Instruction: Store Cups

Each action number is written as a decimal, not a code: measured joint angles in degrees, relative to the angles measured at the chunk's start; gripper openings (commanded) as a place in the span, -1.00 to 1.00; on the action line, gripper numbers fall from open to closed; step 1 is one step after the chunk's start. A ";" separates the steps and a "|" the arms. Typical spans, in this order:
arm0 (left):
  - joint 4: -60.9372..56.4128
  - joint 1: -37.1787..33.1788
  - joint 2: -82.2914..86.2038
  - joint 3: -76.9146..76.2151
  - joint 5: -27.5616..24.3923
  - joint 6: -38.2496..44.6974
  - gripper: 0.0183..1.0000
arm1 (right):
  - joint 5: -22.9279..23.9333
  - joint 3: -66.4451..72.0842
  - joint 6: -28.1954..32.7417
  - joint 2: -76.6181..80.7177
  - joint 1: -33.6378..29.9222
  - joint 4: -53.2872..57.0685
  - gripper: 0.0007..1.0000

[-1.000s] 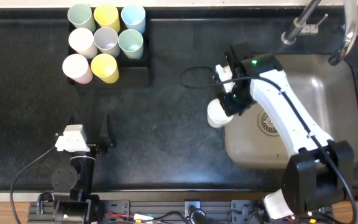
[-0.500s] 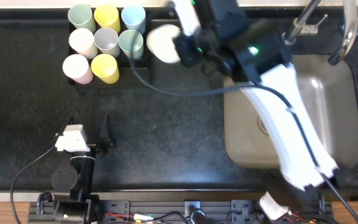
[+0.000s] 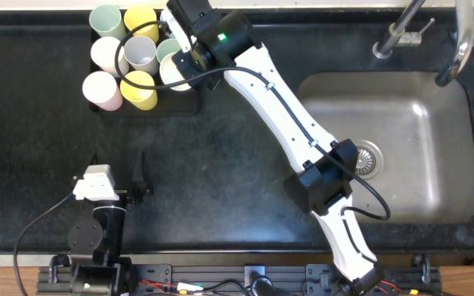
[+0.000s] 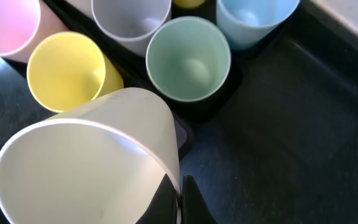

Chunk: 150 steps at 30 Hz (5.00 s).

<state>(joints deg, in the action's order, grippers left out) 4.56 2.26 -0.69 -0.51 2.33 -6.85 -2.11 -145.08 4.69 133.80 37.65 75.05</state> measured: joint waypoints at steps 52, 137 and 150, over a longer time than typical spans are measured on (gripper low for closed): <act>0.00 0.00 0.00 0.00 0.00 0.00 1.00 | 3.08 -1.66 1.44 11.37 1.88 0.04 1.00; 0.00 0.00 0.11 0.00 0.00 0.02 1.00 | 16.48 144.06 -11.74 -132.96 -31.39 -71.58 0.99; 0.00 0.00 0.11 0.00 -0.02 0.00 1.00 | 16.48 144.06 -11.76 -132.96 -32.06 -71.58 1.00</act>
<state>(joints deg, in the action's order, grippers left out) 4.56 2.26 -0.58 -0.51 2.31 -6.85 14.37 -1.02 -7.07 0.84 5.58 3.46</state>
